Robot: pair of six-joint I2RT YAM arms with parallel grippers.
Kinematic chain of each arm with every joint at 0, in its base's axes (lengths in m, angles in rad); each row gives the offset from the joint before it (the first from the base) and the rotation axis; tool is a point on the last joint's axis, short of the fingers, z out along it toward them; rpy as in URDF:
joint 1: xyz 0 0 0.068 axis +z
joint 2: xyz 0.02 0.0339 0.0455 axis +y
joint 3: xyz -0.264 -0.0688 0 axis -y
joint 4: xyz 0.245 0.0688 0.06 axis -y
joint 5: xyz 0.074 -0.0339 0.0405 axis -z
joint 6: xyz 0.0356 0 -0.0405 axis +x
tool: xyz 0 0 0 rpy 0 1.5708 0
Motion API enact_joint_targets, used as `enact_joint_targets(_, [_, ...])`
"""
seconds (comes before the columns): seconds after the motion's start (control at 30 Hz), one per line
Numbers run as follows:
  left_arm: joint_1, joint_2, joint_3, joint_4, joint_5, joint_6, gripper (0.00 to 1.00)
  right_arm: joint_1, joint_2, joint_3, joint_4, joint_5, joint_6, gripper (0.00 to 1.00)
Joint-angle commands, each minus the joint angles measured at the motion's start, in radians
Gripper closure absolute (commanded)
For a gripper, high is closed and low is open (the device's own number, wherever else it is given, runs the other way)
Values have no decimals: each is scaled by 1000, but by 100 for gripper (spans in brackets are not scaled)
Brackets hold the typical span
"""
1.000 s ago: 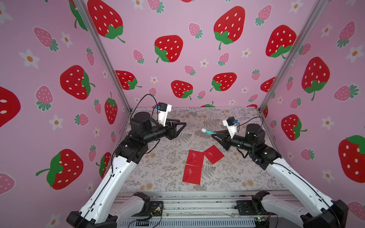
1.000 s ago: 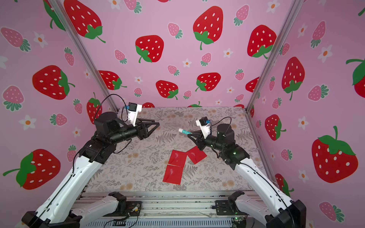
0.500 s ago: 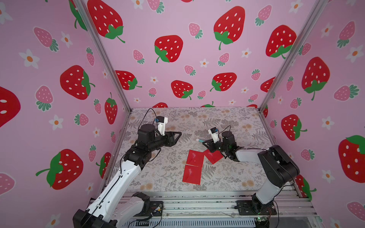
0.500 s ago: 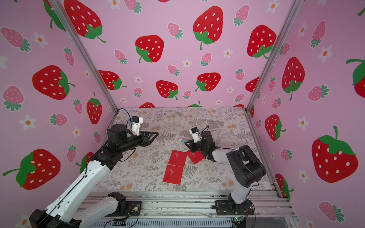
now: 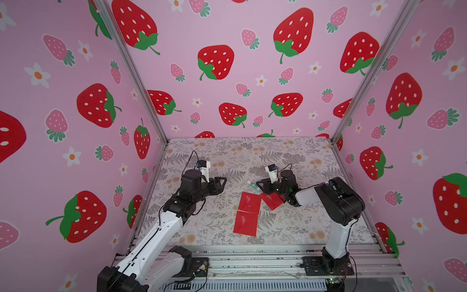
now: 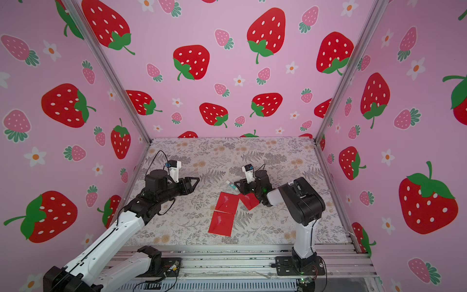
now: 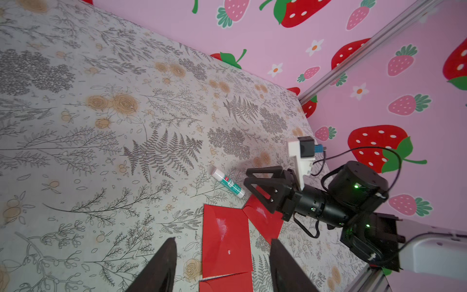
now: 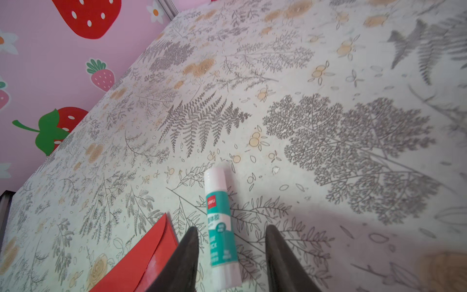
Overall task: Seal the envelope with a glue stick
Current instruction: Place the glue stick at the center of the board, then reset both arms
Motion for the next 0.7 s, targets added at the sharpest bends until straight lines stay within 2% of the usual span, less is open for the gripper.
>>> enact_joint_targets(0.0, [5,-4,-26,-31,-193,36,39,-60,-102,4,-53,17,3,50])
enact_joint_targets(0.03, [5,-2,-38,-28,-243,47,35,-81,-138,-2,-84,25,0,49])
enact_joint_targets(0.1, [7,6,-54,-33,-347,68,18,-125,-207,-10,-159,46,-10,38])
enact_joint_targets(0.13, [5,12,-65,-26,-404,78,11,-150,-244,-13,-207,57,-18,28])
enact_joint_targets(0.2, [8,26,-80,-15,-514,84,6,-196,-310,-13,-299,82,-37,15])
enact_joint_targets(0.3, [11,62,-93,21,-671,117,4,-269,-410,-22,-421,133,-51,1])
enact_joint_targets(0.43, [13,132,-118,113,-863,219,5,-362,-521,-43,-545,244,-86,1])
enact_joint_targets(0.5, [15,180,-147,214,-919,315,4,-389,-569,-63,-586,360,-112,1])
enact_joint_targets(0.57, [25,237,-174,315,-938,398,4,-398,-597,-101,-572,473,-156,1])
enact_joint_targets(0.67, [66,332,-197,452,-892,471,2,-409,-592,-171,-491,603,-211,1])
